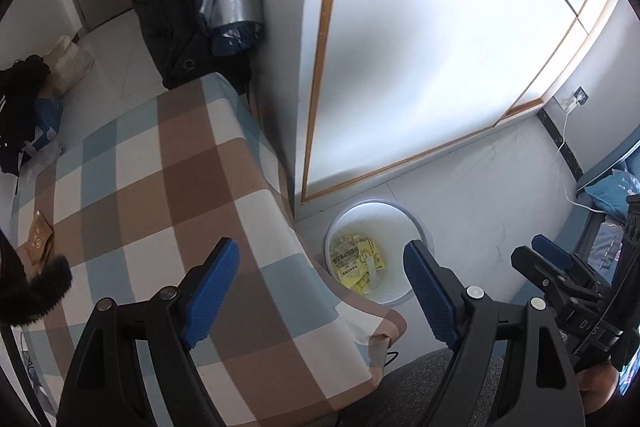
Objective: Collect trash
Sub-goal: 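Move both tools back over the table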
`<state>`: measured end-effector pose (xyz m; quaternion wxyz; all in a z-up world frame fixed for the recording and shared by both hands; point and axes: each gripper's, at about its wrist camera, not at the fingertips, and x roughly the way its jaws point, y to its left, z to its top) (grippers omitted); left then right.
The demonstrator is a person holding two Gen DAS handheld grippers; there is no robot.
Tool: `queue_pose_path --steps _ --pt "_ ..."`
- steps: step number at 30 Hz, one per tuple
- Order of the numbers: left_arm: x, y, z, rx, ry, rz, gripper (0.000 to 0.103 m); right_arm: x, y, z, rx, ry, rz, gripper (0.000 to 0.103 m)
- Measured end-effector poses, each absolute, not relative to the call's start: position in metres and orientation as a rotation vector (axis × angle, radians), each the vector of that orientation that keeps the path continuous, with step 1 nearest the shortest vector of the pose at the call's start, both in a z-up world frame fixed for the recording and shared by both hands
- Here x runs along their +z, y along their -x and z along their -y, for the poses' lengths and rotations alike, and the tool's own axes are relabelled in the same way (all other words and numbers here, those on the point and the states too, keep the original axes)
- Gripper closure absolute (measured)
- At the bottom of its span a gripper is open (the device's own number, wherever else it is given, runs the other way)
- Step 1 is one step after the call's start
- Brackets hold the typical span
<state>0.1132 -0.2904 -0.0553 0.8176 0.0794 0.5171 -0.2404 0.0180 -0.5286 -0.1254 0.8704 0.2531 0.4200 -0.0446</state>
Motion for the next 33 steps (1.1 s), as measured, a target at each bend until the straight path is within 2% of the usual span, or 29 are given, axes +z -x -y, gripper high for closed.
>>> queue_pose_path --steps 14,24,33 --pt "-0.002 -0.126 0.151 -0.350 0.006 -0.941 0.021 -0.047 -0.060 0.423 0.058 -0.424 -0.780 0.012" --pt "-0.019 -0.144 0.023 -0.158 0.107 -0.941 0.021 -0.037 -0.107 0.304 0.261 -0.328 -0.833 0.012" --pt "-0.042 -0.152 -0.054 -0.022 0.208 -0.957 0.021 -0.047 -0.154 0.216 0.379 -0.213 -0.895 0.012"
